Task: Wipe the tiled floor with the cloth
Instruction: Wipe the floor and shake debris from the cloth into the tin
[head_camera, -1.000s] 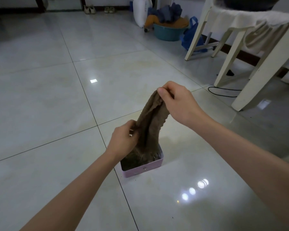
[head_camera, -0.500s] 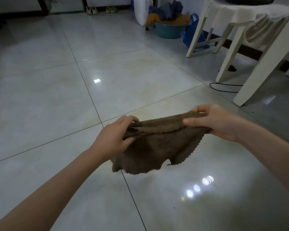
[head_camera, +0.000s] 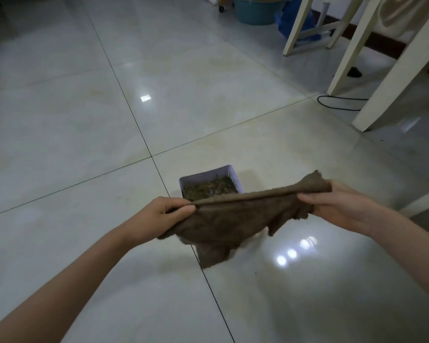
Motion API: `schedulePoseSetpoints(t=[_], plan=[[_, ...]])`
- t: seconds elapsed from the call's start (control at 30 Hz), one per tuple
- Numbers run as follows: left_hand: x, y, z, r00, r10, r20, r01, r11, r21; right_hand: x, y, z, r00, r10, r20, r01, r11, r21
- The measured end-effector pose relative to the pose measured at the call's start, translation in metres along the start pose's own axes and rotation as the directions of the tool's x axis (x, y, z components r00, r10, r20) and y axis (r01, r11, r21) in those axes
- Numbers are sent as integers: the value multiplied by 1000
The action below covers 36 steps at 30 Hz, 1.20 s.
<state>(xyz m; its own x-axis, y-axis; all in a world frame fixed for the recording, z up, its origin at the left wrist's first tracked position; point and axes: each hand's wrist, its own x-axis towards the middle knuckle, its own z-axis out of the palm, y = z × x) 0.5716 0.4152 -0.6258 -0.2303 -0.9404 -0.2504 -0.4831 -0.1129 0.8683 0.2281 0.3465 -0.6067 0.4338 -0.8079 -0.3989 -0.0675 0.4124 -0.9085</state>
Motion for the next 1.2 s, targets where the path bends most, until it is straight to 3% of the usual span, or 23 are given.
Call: schedulePoseSetpoints(t=[0.17,0.37,0.5,0.6,0.7,0.77,0.93,1.07,1.2], plan=[[5,-7,20,999,-14,-44,13,1000,-12,-3,30,-4,972,116,-206,-148,978,-147],[6,-33,38,981,-189,40,187,981,49,-12,67,-9,911,184,-370,-286,927,-244],[5,-65,62,967,-246,68,218,935,281,-7,110,2,860,273,-430,-469,754,-459],[12,-82,73,958,-248,-141,281,902,328,7,120,10,850,265,-455,-517,585,-625],[29,-92,63,849,-292,-440,418,881,221,40,101,16,894,175,-412,-437,544,-716],[45,-93,51,779,-383,-496,483,871,86,67,86,27,920,146,-365,-376,596,-709],[88,-97,38,710,-605,-359,575,793,-199,128,73,57,954,147,-263,-295,633,-716],[110,-104,40,704,-653,-279,564,753,-339,158,81,71,925,160,-345,-357,677,-643],[119,-112,39,712,-668,-217,571,730,-377,130,108,70,900,111,-421,-420,477,-772]])
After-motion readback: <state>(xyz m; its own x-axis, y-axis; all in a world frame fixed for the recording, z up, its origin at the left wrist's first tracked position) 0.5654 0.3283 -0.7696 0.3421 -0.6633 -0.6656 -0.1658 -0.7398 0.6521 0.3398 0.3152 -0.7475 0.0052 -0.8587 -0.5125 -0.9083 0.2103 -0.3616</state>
